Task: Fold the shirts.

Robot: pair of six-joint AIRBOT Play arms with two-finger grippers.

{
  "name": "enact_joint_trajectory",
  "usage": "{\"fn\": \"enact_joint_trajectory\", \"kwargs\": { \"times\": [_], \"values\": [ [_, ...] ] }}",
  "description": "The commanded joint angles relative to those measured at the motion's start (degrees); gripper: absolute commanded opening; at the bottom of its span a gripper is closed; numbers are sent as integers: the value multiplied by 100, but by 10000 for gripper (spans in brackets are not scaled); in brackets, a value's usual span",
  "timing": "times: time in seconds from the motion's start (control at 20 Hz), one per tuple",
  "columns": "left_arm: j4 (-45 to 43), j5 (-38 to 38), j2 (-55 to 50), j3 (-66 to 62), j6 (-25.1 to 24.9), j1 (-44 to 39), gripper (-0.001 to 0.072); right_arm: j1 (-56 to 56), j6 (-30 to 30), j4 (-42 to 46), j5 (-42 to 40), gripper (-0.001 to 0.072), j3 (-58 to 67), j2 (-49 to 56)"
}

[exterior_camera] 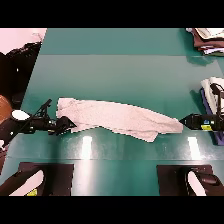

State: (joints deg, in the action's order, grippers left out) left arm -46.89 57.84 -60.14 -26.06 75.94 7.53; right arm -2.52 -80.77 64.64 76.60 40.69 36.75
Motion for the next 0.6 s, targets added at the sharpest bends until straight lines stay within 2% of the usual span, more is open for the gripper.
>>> {"fn": "enact_joint_trajectory", "kwargs": {
  "times": [0.0, 0.1, 0.2, 0.35, 0.55],
  "values": [
    [-52, -404, -22, 35, 13, -546, 496, -2, -24, -63, -22, 12, -2, -2],
    [-52, -409, -22, 35, 26, -726, 484, -2, -24, -66, -11, 12, -2, -2],
    [-81, -245, -20, 22, 24, -706, 26, -2, -24, -66, 11, 12, 0, -4],
    [-92, 7, -13, -313, 55, -706, 24, -2, -22, -66, 2, 12, 44, 0],
    [-105, 686, 328, -1958, 120, -706, 24, -2, -2, -63, -184, 12, 901, 61]
  ]
}}
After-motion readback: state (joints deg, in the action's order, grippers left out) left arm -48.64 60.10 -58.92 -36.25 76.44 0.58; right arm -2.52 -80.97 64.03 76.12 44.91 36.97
